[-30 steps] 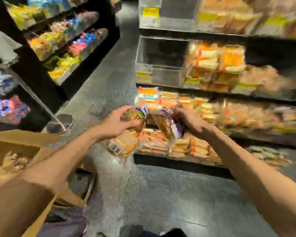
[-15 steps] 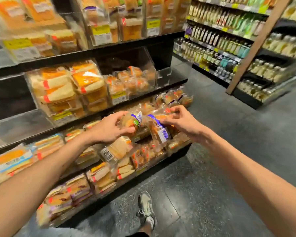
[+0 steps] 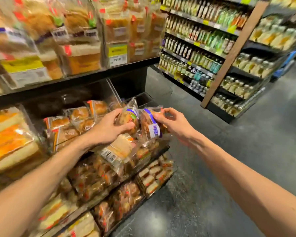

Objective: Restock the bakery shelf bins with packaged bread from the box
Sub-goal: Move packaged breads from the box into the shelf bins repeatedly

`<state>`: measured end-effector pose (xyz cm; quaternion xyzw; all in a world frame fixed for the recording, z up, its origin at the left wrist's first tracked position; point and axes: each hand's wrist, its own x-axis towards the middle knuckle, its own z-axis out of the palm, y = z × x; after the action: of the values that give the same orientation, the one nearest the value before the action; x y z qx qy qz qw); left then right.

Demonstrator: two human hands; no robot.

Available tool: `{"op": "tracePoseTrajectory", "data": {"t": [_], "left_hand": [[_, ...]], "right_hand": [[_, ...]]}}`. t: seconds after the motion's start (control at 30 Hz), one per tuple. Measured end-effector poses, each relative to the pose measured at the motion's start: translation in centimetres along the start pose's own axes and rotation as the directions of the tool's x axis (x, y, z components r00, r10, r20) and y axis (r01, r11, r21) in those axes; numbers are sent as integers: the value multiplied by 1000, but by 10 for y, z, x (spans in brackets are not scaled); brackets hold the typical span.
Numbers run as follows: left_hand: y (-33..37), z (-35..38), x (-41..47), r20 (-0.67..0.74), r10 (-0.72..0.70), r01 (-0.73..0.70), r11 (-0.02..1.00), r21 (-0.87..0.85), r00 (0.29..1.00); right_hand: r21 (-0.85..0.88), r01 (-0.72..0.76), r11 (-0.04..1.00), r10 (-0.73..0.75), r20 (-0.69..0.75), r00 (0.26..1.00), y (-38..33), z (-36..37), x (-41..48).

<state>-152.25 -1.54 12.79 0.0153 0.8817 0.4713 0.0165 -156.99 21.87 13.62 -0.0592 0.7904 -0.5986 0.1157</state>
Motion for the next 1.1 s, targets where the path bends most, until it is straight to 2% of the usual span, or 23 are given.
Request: {"op": "tracePoseTrajectory", "data": {"t": [0.2, 0.37, 0.5, 0.63, 0.73, 0.87, 1.0, 1.1], "left_hand": [[-11, -8, 71, -68, -63, 64, 998, 19, 996], [-16, -16, 119, -189, -134, 143, 989, 33, 973], [-16, -14, 145, -262, -252, 255, 967, -23, 932], [-2, -6, 163, -312, -403, 411, 910, -44, 860], [14, 3, 177, -371, -437, 482, 876, 34, 820], [26, 17, 182, -405, -454, 502, 864, 15, 793], [23, 18, 187, -417, -439, 495, 868, 30, 796], [19, 17, 188, -411, -438, 472, 882, -22, 799]], "right_hand": [[-54, -64, 997, 75, 240, 968, -1, -16, 87], [-123, 65, 990, -3, 449, 894, -4, -29, 175], [-137, 232, 963, -139, 485, 863, -7, -40, 252], [-196, 231, 953, -106, 499, 860, 0, -49, 321], [-381, 368, 848, -83, 591, 803, 6, -37, 362], [-554, 572, 606, -80, 672, 736, 13, -9, 386], [-665, 631, 399, 31, 697, 716, 29, 12, 403], [-698, 637, 327, 107, 697, 709, 42, 20, 411]]}}
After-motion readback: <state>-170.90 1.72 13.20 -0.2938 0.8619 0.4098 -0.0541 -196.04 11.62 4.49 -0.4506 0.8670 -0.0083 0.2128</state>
